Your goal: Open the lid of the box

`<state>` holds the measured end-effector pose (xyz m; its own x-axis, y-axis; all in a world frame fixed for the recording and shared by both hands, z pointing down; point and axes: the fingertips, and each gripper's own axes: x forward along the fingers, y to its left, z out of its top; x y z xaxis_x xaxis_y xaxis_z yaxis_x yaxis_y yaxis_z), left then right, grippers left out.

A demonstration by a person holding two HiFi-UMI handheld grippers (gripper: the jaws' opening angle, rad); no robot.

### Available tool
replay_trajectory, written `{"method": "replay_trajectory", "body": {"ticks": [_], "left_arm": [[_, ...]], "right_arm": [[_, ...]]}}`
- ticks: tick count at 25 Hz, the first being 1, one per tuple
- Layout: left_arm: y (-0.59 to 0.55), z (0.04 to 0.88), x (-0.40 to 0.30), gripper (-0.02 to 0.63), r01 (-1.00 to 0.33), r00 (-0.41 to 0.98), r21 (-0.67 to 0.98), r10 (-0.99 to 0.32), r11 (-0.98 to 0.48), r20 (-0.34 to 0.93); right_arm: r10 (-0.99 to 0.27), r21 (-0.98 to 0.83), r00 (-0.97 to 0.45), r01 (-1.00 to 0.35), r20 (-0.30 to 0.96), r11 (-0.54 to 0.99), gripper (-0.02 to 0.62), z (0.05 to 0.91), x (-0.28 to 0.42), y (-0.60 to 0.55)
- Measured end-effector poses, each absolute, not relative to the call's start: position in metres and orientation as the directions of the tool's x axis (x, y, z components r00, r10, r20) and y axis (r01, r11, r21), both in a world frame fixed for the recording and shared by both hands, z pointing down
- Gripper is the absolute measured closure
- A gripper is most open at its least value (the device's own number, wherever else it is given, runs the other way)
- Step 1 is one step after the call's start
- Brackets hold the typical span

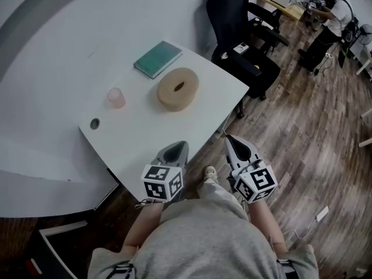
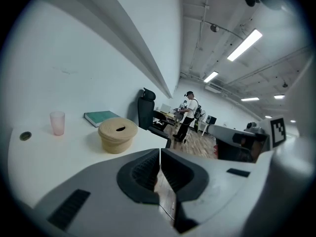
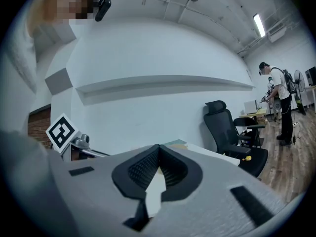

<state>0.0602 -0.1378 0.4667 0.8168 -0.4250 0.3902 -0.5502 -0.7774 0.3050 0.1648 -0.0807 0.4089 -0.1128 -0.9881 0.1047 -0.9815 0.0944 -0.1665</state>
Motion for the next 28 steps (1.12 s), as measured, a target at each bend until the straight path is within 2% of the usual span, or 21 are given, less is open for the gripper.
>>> {"method": "replay_trajectory", "body": {"ticks": [14, 26, 28], "left_arm": [[-0.217, 0.465, 0.102, 0.597, -0.713, 0.697, 0.298, -0.593, -0.635, 0.403], [-0.263, 0.475, 0.11, 0.597, -0.802, 0.597, 0.28, -0.691, -0.528, 0.408], [-0.268, 0.475, 0.11, 0.597, -0.81, 0.586, 0.28, -0.705, -0.514, 0.4]], "right_arm": [[-0.934, -0.147, -0.338, -0.936, 0.116, 0.32, 0.597, 0.405, 0.213, -0.183], [-0.849, -0.12, -0.509, -0.86, 0.141, 0.495, 0.595, 0.42, 0.216, -0.248], [-0.834, -0.12, -0.531, -0.847, 0.147, 0.518, 0.576, 0.423, 0.215, -0.256]]}}
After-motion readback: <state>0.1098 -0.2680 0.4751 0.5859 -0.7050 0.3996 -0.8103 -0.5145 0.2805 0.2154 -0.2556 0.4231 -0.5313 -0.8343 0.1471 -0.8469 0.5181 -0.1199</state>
